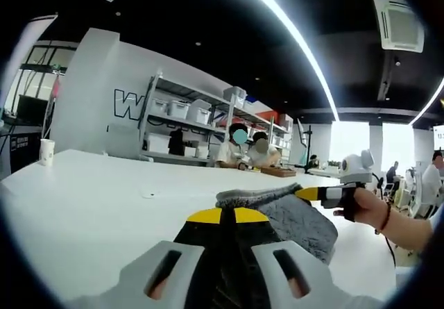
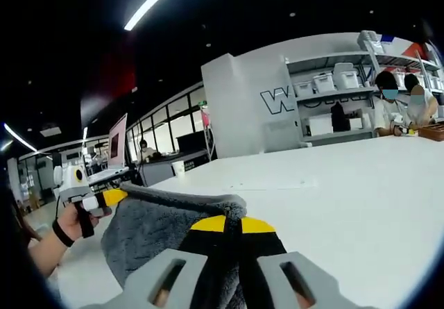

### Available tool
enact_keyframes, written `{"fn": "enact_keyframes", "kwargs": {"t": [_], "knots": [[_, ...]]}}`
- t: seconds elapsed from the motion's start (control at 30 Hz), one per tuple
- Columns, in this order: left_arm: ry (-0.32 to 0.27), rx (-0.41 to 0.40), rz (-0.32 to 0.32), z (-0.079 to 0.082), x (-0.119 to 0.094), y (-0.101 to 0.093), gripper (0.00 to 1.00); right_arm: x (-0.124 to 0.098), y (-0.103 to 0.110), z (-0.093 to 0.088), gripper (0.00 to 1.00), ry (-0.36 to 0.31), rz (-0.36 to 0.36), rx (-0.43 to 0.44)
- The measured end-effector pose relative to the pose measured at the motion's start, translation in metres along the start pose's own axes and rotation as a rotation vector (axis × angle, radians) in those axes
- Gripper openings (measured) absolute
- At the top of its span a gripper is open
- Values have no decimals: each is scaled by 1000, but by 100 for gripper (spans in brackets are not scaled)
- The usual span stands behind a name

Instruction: Open the folded towel by lifting each exposed corner and separating the folded layers until the towel lies flat within the target outline without major curled edges

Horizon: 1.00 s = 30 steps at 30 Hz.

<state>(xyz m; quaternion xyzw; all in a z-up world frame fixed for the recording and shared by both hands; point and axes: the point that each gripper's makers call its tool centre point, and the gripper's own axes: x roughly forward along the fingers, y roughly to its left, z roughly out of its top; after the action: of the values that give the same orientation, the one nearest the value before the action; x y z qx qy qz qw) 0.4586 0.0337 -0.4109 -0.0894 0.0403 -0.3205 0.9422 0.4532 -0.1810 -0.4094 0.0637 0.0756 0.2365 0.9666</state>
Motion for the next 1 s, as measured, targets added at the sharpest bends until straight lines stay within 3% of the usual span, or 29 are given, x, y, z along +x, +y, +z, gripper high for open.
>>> {"fn": "enact_keyframes", "kwargs": {"t": [0.17,0.33,0.5,1.0], "knots": [[-24,36,-8,6,-2,-3,2,0,-1,0,0,-4,-9,4],[-35,16,-19,9,-3,-5,2,-3,1,2,0,2,-12,22],[-54,12,-41,24,-6,-9,2,-7,2,7,0,-2,-16,50],[-71,13,-72,32,-23,-34,2,-32,20,15,0,-29,-17,45]]}}
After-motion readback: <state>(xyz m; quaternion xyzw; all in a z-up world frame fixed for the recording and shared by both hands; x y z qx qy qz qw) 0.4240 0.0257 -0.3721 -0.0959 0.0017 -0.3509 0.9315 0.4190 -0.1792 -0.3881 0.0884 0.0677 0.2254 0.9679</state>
